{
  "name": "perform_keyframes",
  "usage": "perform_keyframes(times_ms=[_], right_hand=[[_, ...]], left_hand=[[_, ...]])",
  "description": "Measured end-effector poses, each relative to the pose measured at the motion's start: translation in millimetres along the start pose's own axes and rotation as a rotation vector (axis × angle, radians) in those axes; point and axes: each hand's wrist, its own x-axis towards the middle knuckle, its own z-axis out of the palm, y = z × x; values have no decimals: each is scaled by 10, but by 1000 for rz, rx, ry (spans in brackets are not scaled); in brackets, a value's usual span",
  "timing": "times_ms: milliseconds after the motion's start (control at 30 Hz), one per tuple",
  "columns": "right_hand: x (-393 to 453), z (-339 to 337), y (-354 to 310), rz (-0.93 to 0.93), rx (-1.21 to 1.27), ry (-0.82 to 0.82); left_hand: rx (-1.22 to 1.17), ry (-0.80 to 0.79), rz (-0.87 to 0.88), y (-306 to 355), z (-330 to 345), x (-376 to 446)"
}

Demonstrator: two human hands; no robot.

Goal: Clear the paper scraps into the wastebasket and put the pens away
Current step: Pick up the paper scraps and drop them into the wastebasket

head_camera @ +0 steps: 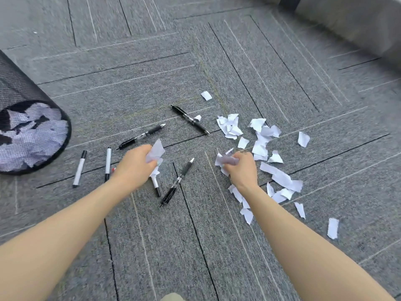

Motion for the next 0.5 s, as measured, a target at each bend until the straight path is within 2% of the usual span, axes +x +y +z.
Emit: perform_keyframes(times_ms=[167, 233, 367, 500], right_hand=[[-125, 63, 24, -112, -286, 148], [-135, 50, -12, -89, -281, 154], [-163, 13, -136, 7, -207, 56], [-245, -96, -335, 125, -125, 21]], left_hand=[[-64, 28, -1, -163, -191, -107], [-73, 49, -12, -225, -298, -168], [-124, 92, -18, -417, -532, -268], [-162, 199, 2, -521, -870, -405]])
